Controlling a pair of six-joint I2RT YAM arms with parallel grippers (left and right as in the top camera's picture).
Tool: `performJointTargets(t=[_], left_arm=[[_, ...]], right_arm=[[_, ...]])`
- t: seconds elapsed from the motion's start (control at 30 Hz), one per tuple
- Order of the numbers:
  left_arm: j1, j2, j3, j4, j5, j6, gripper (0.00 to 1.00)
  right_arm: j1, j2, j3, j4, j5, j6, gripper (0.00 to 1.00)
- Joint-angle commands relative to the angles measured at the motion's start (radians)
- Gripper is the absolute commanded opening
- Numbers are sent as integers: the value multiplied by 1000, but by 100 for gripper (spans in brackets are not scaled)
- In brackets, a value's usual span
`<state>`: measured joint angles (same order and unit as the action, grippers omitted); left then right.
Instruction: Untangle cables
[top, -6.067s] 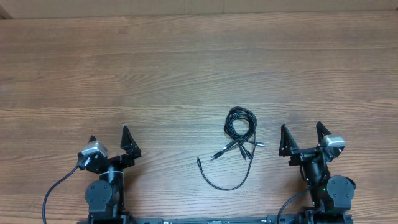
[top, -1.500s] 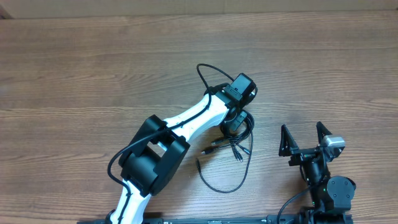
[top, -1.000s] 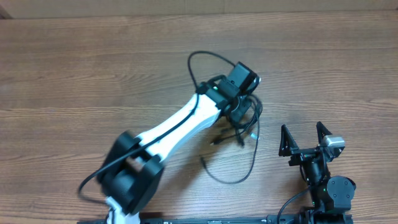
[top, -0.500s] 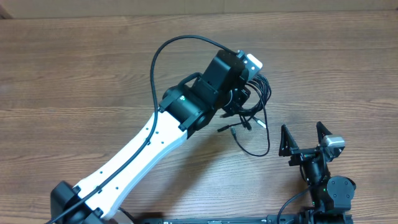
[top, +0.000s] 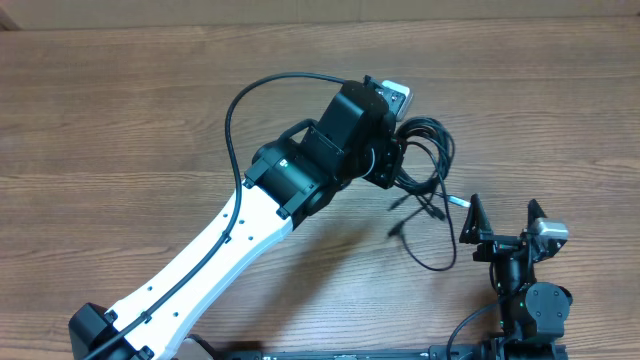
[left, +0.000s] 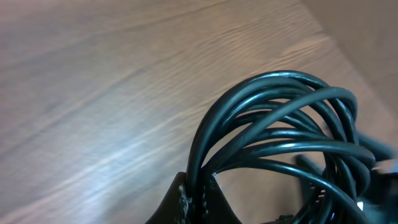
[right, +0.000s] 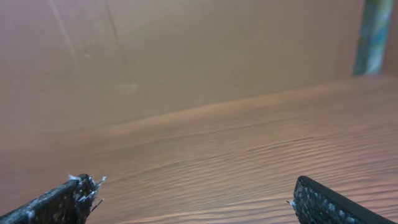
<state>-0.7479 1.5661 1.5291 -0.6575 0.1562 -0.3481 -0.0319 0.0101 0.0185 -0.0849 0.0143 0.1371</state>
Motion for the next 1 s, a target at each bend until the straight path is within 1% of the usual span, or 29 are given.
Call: performJointTargets(t=[0.0,0.03,0.1,0.13,0.17,0.23,0.37,0.43,0.5,0.6,0.67,0.73,0.87,0.97], left_arm=[[-15,-31,27,19,69,-106,4],[-15,-31,27,19,61,-106,4],[-15,-31,27,15,37,-105,4],[-15,-31,27,10,19,-105,4],[-15,-31,27,-1,-10,-104,4],[-15,-31,27,-15,-36,-84,4],[-18,-31,27,-26,-25,53,4],[-21,-31,27,-27,-18,115,4],[-21,-31,27,-26,35,210,4],[-21,-31,27,-34,124,391,4],[-21,-31,27,-50,126,523,4],[-20,-31,27,-50,126,567,4],[-20,-31,27,-55,127,657,4],[-20,-31,27,-81,171,795,4]], right_arm=[[4,-7,-10,2,-68,249,100],[4,-7,-10,2,-69,351,100],[4,-7,-10,4,-93,429,100],[4,-7,-8,4,-137,436,100],[4,-7,1,-2,-223,436,100],[3,-7,25,-47,-286,436,100],[3,-7,137,-206,-281,438,100],[3,-7,190,-257,-281,435,100],[3,-7,243,-304,-279,431,100],[3,-7,341,-394,-280,431,100],[3,-7,398,-415,-317,416,100],[3,-7,433,-423,-351,386,100],[3,-5,468,-457,-353,378,100],[3,-5,468,-468,-353,378,100]])
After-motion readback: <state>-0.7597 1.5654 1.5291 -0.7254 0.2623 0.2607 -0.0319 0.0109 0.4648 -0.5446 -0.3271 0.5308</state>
